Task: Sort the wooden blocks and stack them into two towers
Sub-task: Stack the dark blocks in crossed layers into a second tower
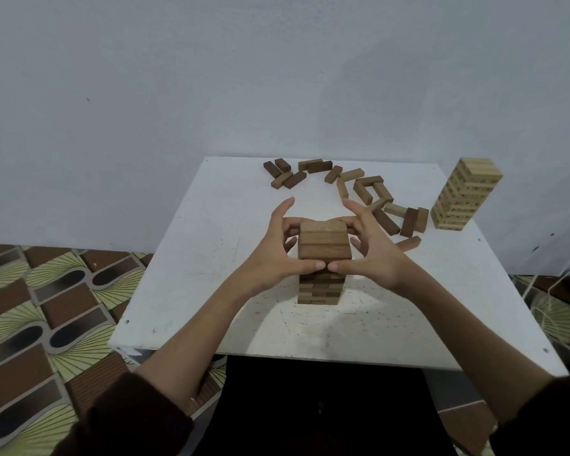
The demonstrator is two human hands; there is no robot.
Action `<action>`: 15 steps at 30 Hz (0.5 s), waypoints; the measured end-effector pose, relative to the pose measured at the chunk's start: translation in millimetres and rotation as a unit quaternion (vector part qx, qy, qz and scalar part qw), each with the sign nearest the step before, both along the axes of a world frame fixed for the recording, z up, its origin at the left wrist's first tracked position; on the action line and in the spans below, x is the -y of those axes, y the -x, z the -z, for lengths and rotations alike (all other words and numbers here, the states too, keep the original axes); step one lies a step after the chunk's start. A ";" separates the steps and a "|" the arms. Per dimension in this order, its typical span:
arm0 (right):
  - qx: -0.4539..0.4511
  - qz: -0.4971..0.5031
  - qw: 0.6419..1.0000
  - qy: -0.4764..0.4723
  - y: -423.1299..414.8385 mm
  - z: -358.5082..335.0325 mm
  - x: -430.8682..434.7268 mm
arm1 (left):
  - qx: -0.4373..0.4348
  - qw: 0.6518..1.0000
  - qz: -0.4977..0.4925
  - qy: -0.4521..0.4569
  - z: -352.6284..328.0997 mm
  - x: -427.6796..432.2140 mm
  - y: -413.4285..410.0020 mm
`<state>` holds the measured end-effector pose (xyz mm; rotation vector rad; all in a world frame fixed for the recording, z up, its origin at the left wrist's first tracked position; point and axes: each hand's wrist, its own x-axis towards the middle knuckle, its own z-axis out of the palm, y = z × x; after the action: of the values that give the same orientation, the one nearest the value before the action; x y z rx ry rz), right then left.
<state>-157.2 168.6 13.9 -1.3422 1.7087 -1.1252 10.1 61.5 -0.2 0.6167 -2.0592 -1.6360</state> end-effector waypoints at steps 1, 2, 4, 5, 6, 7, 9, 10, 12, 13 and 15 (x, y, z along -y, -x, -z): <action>0.010 0.000 1.000 0.001 0.4 0.9 0.5 | 0.000 1.000 -0.001 -0.005 -1.0 -0.6 -0.3; 0.016 0.003 1.000 0.000 0.3 0.8 0.3 | -0.001 1.000 0.000 -0.010 -0.1 0.1 -0.1; 0.024 0.002 1.000 -0.002 -1.2 0.2 0.7 | 0.000 1.000 -0.001 -0.017 -0.2 0.5 0.6; 0.030 -0.001 1.000 -0.002 -0.8 0.6 0.8 | -0.001 1.000 0.000 -0.018 -1.4 -0.6 0.5; 0.037 -0.003 0.999 -0.004 -0.4 1.0 0.5 | -0.001 1.000 -0.001 -0.019 -1.3 -0.7 0.8; 0.041 -0.007 0.999 -0.005 -0.5 1.3 -0.2 | 0.002 1.000 -0.004 -0.022 -1.8 -1.1 1.7; 0.046 -0.013 0.999 -0.005 -3.2 0.3 -4.0 | 0.007 1.000 -0.013 -0.027 -2.4 -3.2 1.2; 0.056 -0.009 0.998 -0.001 -5.3 0.4 -5.8 | 0.002 0.999 -0.016 -0.039 -2.0 -4.9 0.9; 0.085 0.016 0.996 0.011 -11.3 1.1 -8.9 | -0.005 0.996 -0.039 -0.076 -4.4 -11.3 4.0; 0.106 0.033 0.994 0.017 -14.7 1.9 -9.5 | -0.001 0.994 -0.056 -0.094 -6.3 -15.8 5.0; 0.150 0.061 0.987 0.019 -23.0 3.3 -10.4 | 0.007 0.989 -0.081 -0.124 -7.1 -21.9 8.5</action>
<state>-134.2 179.0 10.6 -1.0386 1.5692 -1.3595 1.7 83.4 6.9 0.8582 -1.7754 -1.8087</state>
